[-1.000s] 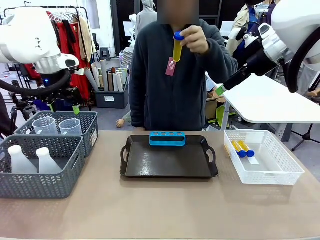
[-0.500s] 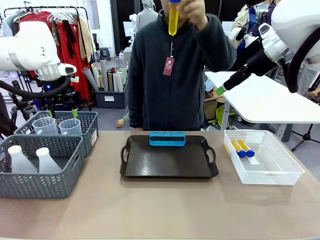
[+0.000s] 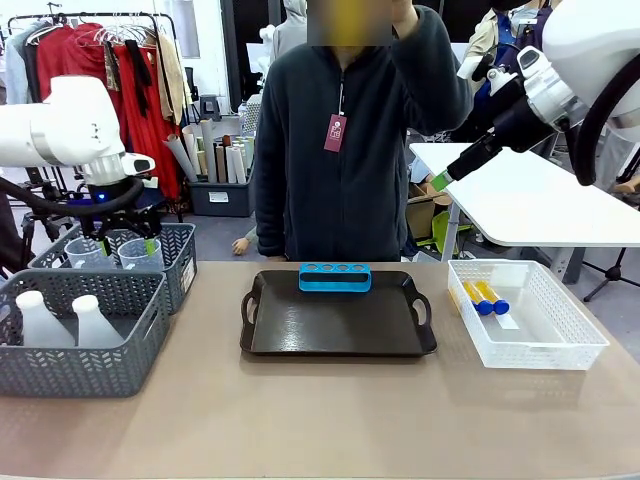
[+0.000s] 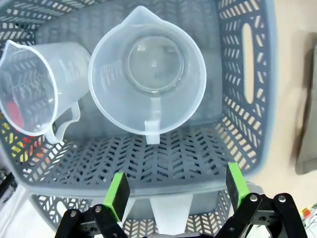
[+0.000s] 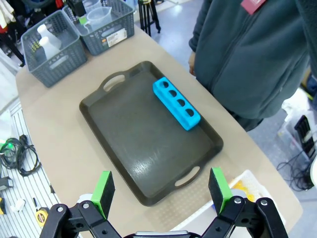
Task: Prepare the laboratory tools.
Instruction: Pick up one Large Measuring Cup and place it on the Handle tray.
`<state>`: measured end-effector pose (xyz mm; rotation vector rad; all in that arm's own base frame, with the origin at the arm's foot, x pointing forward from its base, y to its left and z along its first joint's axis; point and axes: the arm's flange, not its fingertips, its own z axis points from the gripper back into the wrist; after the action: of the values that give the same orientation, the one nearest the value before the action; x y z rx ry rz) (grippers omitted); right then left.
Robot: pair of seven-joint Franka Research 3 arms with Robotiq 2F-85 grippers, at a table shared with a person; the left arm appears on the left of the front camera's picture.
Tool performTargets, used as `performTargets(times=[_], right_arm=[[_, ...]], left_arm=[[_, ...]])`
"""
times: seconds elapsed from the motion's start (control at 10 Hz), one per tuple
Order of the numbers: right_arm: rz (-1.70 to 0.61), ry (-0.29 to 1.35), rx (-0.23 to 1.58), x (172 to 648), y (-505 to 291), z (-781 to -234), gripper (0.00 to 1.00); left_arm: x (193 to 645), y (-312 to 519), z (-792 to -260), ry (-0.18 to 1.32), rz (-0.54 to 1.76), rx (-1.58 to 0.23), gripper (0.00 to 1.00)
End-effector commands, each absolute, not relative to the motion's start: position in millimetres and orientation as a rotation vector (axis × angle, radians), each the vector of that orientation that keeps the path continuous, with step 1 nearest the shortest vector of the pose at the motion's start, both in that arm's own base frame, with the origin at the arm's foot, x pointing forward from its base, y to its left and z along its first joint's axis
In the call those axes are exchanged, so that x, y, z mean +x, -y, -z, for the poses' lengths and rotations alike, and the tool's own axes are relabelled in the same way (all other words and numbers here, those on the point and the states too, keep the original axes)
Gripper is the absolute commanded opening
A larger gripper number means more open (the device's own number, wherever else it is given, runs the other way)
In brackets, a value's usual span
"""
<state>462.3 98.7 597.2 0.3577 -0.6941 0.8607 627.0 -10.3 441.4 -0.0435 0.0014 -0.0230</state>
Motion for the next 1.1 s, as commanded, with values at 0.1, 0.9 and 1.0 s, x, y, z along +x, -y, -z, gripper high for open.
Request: performTargets(times=[0.1, 0.9, 1.0], right_arm=[[-0.859, 0.703, 0.379, 462.9, -97.7, -598.0, 1.00], [-0.859, 0.703, 0.379, 462.9, -97.7, -598.0, 1.00], [-0.859, 0.703, 0.379, 462.9, -97.7, -598.0, 1.00]], left_arm=[[633.3, 5.0, -418.9, 0.004, 0.010, -0.025, 1.00], [653.7, -3.7, -382.2, 0.090, 0.083, -0.011, 1.00], [653.3, -2.6, -381.2, 0.104, 0.099, -0.001, 1.00]])
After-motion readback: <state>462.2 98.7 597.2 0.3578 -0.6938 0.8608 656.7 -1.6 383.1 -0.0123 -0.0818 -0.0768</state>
